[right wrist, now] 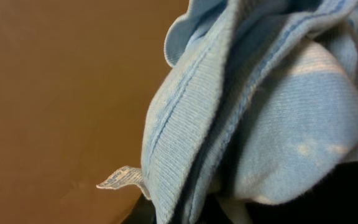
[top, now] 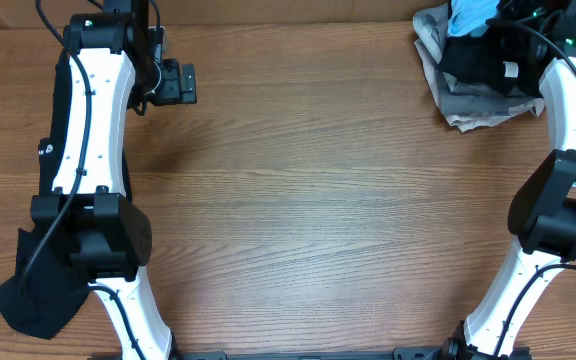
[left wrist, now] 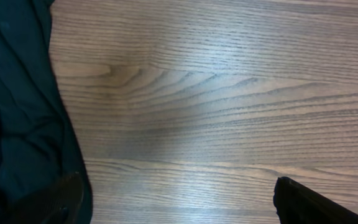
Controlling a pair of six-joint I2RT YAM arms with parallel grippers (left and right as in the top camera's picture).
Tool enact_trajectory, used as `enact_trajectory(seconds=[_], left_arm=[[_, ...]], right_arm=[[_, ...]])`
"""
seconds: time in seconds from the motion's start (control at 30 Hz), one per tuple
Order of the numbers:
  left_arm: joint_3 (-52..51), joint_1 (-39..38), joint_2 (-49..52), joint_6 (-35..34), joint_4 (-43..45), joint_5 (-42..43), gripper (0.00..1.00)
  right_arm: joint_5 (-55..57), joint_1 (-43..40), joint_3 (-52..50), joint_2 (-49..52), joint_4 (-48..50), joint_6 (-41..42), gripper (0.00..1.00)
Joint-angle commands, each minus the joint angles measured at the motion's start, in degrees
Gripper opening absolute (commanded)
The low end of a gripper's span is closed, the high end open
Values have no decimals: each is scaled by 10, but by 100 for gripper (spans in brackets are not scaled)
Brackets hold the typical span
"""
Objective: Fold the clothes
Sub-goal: 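Lift the bundle and carry it right onto the clothes stack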
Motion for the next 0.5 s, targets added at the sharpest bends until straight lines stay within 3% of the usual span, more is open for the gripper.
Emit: enact_trajectory(seconds=[0.0,0.23,0.47], left_arm=[[8,-1,4,-7,9,5,100],[8,-1,4,-7,12,11,100],[8,-1,4,-7,11,13,100]], right_arm=[[-13,-8,20,-25,-57,-3,4],[-12,-21,20,-63,-229,-47,4],[-13,-34,20,-84,-304,-83,4]])
